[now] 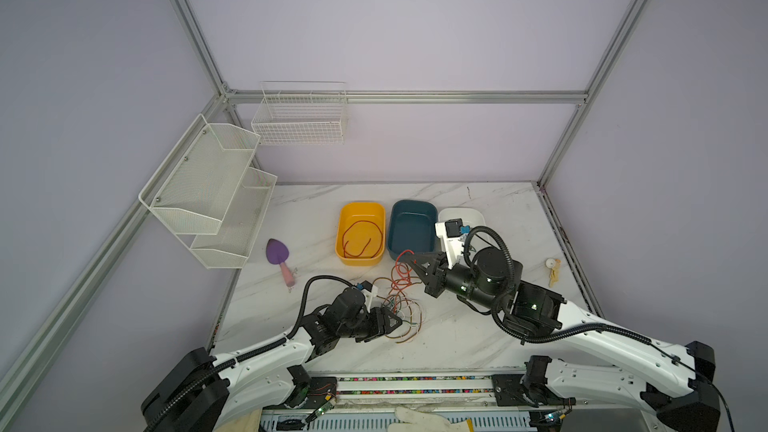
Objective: Untangle the cables
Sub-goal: 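Lift the red wire with the right gripper while the left holds the tangle down, then carry the red wire over the yellow tub with the right gripper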
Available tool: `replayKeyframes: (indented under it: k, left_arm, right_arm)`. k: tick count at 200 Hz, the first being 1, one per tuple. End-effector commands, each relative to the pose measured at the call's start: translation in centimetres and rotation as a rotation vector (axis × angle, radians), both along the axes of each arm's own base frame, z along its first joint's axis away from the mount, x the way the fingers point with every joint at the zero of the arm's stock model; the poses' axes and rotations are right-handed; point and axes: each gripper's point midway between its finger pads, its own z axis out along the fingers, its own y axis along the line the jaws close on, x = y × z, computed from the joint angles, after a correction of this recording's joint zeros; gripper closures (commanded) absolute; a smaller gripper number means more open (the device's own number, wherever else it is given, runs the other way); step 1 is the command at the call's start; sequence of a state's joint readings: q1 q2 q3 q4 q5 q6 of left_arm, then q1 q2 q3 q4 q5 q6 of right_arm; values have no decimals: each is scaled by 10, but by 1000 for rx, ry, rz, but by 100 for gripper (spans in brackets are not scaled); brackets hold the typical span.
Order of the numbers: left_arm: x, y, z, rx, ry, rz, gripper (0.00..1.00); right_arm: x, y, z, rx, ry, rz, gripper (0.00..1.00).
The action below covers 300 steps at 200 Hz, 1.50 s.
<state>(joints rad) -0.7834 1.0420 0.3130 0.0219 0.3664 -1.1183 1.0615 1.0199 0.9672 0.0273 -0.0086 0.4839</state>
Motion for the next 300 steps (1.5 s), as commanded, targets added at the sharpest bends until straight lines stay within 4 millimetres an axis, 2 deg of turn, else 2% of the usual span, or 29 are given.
replayKeyframes:
  k: [1,52,121,181,205,227,251,288,300]
  left_arm:
    - [-2,-2,-10,-19,-6,-3,44]
    - [-8,2,-37,16,27,-9,57]
    - [-9,3,-59,54,48,-19,76]
    - [-11,4,-72,76,68,-26,86]
    - [-9,1,-66,59,56,-29,85]
    - [-5,-1,-55,57,33,-28,82]
    - [2,-1,-33,65,-15,-28,79]
    - [11,10,17,102,-136,-11,60]
    - [13,17,34,115,-182,7,50]
  right_arm:
    - [-3,-12,33,24,-57,-19,100]
    - [-10,-21,72,65,-104,-13,100]
    - [-17,-58,131,107,-193,-85,100]
    - [-24,-93,178,150,-257,-153,100]
    - [-24,-94,178,144,-261,-155,100]
    - [-20,-87,163,114,-246,-152,100]
    - [-18,-82,150,97,-243,-149,100]
    - [-9,-70,126,45,-222,-152,100]
    - [-6,-64,120,34,-218,-149,100]
